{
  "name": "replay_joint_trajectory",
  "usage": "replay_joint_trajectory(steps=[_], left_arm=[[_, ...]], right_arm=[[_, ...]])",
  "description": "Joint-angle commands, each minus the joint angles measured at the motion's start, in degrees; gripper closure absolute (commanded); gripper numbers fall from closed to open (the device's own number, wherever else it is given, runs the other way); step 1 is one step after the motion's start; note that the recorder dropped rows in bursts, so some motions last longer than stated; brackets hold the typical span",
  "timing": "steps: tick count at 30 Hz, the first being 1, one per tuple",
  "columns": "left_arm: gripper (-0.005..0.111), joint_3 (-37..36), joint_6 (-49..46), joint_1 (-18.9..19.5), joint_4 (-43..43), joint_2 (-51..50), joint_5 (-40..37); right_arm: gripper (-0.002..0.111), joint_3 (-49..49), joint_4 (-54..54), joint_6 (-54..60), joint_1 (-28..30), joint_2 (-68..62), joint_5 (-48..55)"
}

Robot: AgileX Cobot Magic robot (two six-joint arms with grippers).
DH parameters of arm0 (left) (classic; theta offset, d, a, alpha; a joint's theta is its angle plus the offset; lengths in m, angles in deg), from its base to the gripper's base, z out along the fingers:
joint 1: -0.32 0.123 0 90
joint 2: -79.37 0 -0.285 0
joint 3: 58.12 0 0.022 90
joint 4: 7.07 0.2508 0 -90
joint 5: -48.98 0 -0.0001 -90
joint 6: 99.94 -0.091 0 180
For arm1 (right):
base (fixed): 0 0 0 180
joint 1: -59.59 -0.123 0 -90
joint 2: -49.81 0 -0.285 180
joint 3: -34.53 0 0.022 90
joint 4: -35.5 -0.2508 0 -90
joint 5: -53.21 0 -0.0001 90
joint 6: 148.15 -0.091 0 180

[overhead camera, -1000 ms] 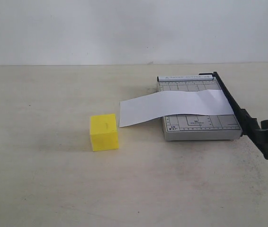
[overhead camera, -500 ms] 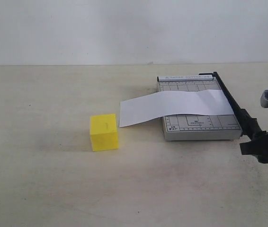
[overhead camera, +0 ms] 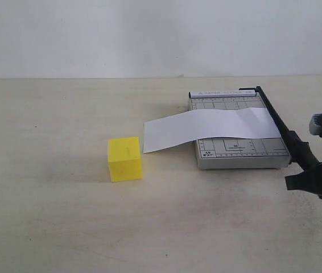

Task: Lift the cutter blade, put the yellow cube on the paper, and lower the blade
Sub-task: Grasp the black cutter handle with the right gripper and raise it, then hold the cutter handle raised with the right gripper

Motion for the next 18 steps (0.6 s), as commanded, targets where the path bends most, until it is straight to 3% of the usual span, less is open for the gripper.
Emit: replay_joint_trajectory(steps=[1,18], left_arm=[[0.102,-0.2,-0.1,0.1,-0.4,0.1,0.2],[0.102,-0.2,-0.1,0.1,-0.4,0.1,0.2]], right_arm=[[0.108,-1.4,0.4,0.5,0.0,3.1,-0.3],[0.108,-2.0,-0.4,0.5,0.0,21.4,-0.3]])
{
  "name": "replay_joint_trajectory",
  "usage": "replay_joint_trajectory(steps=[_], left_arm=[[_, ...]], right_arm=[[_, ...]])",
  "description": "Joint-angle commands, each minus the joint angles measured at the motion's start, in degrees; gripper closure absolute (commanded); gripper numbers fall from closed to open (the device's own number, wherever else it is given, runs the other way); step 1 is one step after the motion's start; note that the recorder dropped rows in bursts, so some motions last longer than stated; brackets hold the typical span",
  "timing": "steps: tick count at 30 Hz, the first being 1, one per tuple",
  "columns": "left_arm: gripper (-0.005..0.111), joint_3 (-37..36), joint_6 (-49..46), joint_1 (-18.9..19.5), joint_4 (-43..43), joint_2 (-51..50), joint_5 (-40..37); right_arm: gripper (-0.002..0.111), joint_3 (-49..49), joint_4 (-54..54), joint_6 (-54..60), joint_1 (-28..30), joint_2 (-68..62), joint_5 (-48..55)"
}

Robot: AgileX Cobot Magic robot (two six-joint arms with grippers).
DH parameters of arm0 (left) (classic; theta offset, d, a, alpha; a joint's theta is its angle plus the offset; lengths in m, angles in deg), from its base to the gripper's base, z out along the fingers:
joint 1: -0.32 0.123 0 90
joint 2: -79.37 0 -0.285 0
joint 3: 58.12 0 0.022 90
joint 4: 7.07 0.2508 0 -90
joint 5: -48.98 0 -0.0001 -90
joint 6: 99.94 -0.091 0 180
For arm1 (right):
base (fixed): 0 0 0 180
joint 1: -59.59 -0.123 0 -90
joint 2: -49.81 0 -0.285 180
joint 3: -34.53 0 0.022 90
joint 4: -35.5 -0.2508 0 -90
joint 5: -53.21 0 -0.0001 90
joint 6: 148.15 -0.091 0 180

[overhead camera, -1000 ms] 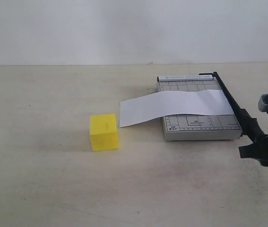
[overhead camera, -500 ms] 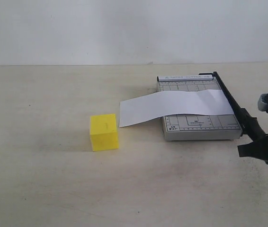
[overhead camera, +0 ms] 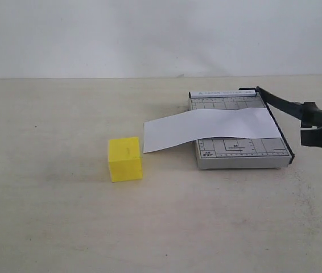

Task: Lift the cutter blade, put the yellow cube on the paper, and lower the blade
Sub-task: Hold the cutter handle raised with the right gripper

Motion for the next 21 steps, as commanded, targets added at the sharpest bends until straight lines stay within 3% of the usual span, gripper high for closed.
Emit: replay_joint_trajectory(steps=[1,9,16,21], left_arm=[[0.102,-0.2,-0.1,0.1,-0.4,0.1,0.2],[0.102,-0.2,-0.1,0.1,-0.4,0.1,0.2],[0.102,-0.2,-0.1,0.1,-0.4,0.1,0.2],[0.102,-0.2,-0.1,0.1,-0.4,0.1,0.2]], right_arm=[[0.108,-0.4,-0.1,0.7,0.0,5.3,-0.7],[0.107,-0.4,-0.1,0.8,0.0,6.3,0.4],[0.067,-0.4,0.1,1.2,0.0,6.3,4.7],[0.061,-0.4,1.0,1.2,0.2,7.7,8.3]])
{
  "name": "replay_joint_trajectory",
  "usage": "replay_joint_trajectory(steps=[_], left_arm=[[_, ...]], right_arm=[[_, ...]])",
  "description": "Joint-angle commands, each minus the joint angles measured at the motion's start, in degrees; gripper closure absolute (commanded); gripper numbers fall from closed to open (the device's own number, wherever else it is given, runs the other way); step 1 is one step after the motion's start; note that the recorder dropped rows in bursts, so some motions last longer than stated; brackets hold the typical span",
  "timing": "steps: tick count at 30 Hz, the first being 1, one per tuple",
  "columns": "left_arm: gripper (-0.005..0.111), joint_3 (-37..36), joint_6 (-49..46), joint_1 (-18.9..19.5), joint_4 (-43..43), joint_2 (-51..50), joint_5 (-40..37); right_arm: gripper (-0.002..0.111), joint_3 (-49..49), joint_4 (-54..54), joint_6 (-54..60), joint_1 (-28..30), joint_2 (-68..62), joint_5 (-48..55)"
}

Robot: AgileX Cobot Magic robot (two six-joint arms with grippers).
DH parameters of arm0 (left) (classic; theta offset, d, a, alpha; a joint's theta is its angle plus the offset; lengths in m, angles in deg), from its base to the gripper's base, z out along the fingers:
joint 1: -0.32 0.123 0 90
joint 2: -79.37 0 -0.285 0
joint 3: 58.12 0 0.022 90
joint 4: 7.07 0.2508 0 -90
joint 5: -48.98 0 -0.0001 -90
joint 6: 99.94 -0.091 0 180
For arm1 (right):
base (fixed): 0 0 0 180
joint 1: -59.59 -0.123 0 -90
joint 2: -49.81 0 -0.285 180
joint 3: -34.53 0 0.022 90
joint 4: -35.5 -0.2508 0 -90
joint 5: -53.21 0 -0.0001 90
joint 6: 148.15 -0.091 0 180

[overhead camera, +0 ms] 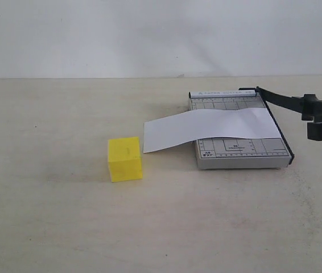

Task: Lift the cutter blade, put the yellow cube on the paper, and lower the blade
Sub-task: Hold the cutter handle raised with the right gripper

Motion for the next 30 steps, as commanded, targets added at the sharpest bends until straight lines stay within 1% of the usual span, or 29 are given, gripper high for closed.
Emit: replay_joint_trajectory(steps=[1,4,7,13,14,15,16,17,19,20,22,25,27,29,30], left_arm=[[0.102,-0.2,-0.1,0.1,-0.4,0.1,0.2],[0.102,-0.2,-0.1,0.1,-0.4,0.1,0.2],[0.102,-0.2,-0.1,0.1,-0.4,0.1,0.2],[0.102,-0.2,-0.1,0.1,-0.4,0.1,0.2],[0.102,-0.2,-0.1,0.1,-0.4,0.1,0.2],[0.102,-0.2,-0.1,0.1,-0.4,0.1,0.2],[0.102,-0.2,-0.1,0.1,-0.4,0.1,0.2],[0.102,-0.2,-0.1,0.1,-0.4,0.1,0.2],[0.102,-0.2,-0.1,0.1,-0.4,0.1,0.2],[0.102,-0.2,-0.1,0.1,-0.4,0.1,0.2],[0.102,-0.2,-0.1,0.1,-0.4,0.1,0.2],[0.102,-0.2,-1.4,0.1,2.0,0.1,0.9],[0.102,-0.2,0.3,0.1,-3.2,0.1,2.8],[0.102,-0.2,4.7,0.1,-14.8,0.1,3.9],[0.102,-0.2,4.6,0.1,-18.3,0.1,4.9]], right_arm=[[0.061,-0.4,1.9,0.5,0.2,2.6,5.7],[0.061,-0.4,4.8,-0.1,0.2,5.7,11.7],[0.061,-0.4,10.8,-5.0,0.2,9.4,18.9],[0.061,-0.4,29.4,-23.4,0.2,16.2,37.3],[0.062,-0.4,33.1,-26.6,0.2,16.9,39.4],[0.066,-0.4,36.6,-30.2,0.2,17.5,41.0],[0.073,-0.4,38.6,-33.2,0.2,18.0,41.5],[0.082,-0.4,40.1,-35.5,0.2,18.5,41.8],[0.103,-0.4,40.6,-35.9,0.2,19.3,42.2],[0.108,-0.4,40.4,-35.9,0.2,19.7,42.5],[0.108,-0.4,40.0,-36.0,0.2,20.6,43.6],[0.108,-0.4,39.9,-37.6,0.2,23.7,44.3],[0.108,-0.4,39.9,-38.8,0.2,27.5,41.9],[0.108,-0.3,39.9,-38.9,0.2,32.3,37.1],[0.108,-0.1,39.9,-38.9,0.2,35.4,33.2]])
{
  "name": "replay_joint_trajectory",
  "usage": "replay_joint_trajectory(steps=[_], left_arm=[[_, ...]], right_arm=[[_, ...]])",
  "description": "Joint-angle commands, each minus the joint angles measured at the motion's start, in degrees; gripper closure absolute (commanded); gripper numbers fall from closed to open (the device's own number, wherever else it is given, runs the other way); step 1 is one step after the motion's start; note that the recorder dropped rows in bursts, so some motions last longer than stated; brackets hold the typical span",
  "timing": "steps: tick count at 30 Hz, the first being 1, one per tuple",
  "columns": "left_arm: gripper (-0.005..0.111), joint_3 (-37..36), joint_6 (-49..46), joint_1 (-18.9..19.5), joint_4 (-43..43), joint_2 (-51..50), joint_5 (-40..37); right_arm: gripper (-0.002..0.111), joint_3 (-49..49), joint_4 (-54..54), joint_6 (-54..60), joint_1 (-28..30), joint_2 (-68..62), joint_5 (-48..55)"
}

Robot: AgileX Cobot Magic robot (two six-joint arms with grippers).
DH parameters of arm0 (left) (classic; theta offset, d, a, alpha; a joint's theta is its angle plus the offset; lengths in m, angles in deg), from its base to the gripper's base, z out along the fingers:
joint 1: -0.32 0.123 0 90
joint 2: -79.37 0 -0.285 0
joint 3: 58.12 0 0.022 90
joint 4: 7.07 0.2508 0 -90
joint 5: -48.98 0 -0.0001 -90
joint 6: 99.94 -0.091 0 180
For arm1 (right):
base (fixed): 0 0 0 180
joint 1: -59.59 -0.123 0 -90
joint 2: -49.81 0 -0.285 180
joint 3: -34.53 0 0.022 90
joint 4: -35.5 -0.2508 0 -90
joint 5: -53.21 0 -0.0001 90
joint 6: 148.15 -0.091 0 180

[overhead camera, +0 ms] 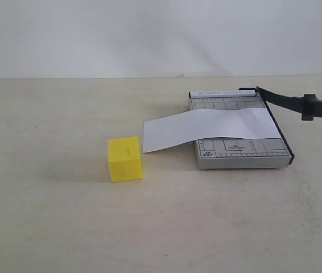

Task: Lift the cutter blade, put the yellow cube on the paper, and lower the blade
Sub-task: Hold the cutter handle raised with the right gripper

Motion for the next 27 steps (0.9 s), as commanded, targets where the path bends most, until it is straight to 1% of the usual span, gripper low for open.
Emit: replay_joint_trajectory(steps=[1,2,4,6,7,11,16,22,24,27], left_arm=[[0.102,-0.2,4.0,0.1,-17.0,0.1,4.6],[0.102,-0.2,4.0,0.1,-19.7,0.1,5.5],[0.102,-0.2,4.0,0.1,-27.9,0.1,7.7],[0.102,-0.2,4.0,0.1,-33.1,0.1,10.1],[0.102,-0.2,4.0,0.1,-34.2,0.1,11.1],[0.102,-0.2,4.0,0.1,-34.3,0.1,13.1],[0.102,-0.2,4.0,0.1,-34.3,0.1,14.4],[0.102,-0.2,4.0,0.1,-35.9,0.1,25.8],[0.102,-0.2,4.0,0.1,-32.4,0.1,25.8],[0.102,3.2,4.0,0.1,-26.7,-0.4,20.2]], right_arm=[[0.108,0.4,0.4,-0.7,0.1,12.1,-13.7],[0.108,0.8,0.4,-0.7,0.1,14.5,-17.0],[0.108,2.0,0.5,-0.7,0.1,19.6,-24.1],[0.108,3.5,0.5,-1.0,0.1,23.2,-26.7],[0.108,4.3,0.5,-1.0,0.1,24.5,-26.3],[0.108,7.7,0.4,-3.1,0.1,26.6,-21.4],[0.108,9.7,0.4,-4.8,0.1,26.7,-23.5],[0.108,9.7,2.0,-4.8,0.1,26.7,-18.5],[0.108,9.9,2.0,-4.8,0.1,26.7,-18.2],[0.108,12.2,-0.2,-5.2,0.1,26.7,-24.3]])
